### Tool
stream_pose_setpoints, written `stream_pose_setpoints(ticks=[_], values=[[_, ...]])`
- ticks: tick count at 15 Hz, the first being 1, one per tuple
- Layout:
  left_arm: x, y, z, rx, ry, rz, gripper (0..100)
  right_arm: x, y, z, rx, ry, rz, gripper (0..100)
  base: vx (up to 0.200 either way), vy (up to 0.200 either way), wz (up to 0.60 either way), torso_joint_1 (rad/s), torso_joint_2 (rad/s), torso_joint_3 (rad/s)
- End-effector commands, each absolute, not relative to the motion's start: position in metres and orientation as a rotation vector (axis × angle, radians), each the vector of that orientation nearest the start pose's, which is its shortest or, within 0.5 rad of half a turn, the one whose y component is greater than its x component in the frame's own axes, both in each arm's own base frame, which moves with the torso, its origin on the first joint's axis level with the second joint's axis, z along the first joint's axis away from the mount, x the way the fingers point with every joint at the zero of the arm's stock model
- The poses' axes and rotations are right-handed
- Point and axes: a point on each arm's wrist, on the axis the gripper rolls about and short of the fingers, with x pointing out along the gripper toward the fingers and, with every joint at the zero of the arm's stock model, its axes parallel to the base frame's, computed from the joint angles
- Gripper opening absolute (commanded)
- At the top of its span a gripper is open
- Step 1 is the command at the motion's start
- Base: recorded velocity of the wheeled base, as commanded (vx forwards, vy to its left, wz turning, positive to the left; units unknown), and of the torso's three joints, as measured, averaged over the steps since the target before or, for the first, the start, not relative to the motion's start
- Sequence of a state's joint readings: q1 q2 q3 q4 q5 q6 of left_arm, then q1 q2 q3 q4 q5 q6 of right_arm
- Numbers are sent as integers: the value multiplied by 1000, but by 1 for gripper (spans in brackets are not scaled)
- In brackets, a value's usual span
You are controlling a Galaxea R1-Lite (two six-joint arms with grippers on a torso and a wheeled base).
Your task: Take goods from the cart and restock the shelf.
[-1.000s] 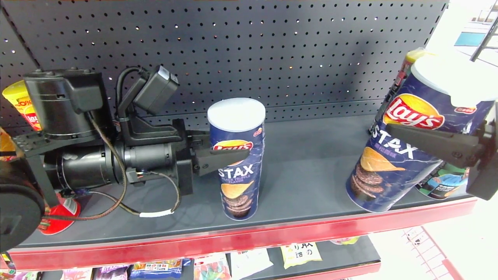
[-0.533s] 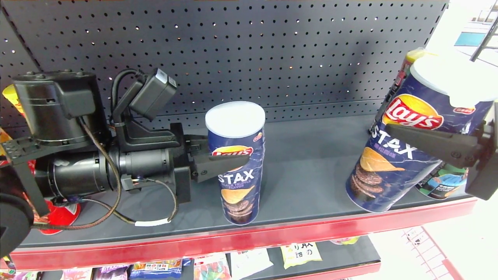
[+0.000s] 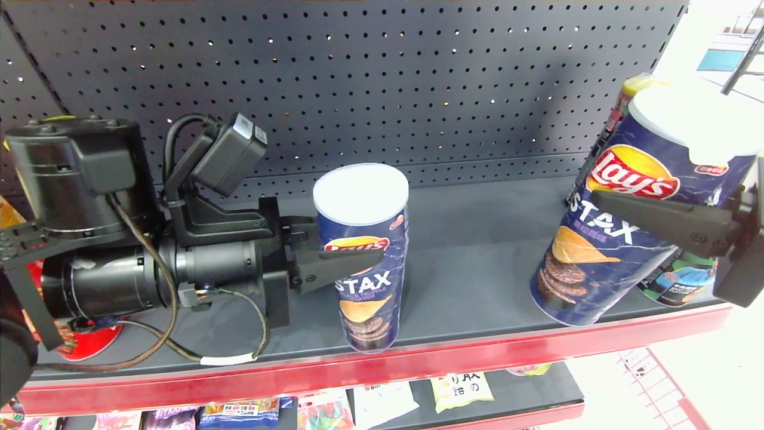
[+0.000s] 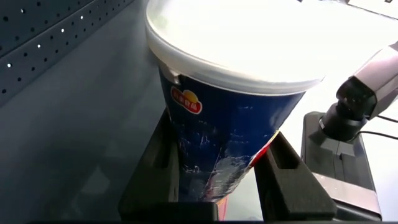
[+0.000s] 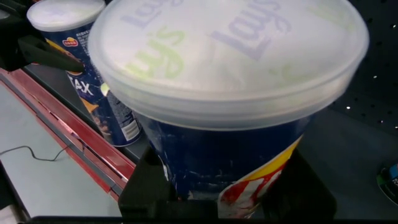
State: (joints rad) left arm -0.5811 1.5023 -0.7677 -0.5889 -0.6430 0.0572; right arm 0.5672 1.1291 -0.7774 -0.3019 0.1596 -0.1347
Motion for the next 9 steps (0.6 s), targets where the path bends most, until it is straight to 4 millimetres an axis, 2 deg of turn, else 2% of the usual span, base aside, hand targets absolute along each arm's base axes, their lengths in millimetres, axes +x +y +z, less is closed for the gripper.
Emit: stream_pose_setpoints(ticks=[1, 5, 6, 9], values=[[202, -149, 220, 44, 137, -1227, 0, 137, 91, 277, -139, 2, 729, 0, 0, 0, 0, 0, 0, 0], [201, -148, 220, 44, 135, -1226, 0, 137, 92, 277, -139, 2, 729, 0, 0, 0, 0, 0, 0, 0], [201, -148, 221, 46, 133, -1226, 100, 137, 92, 277, -139, 0, 729, 0, 0, 0, 0, 0, 0, 0], [201, -148, 221, 46, 133, -1224, 100, 138, 92, 277, -140, 3, 729, 0, 0, 0, 0, 0, 0, 0]])
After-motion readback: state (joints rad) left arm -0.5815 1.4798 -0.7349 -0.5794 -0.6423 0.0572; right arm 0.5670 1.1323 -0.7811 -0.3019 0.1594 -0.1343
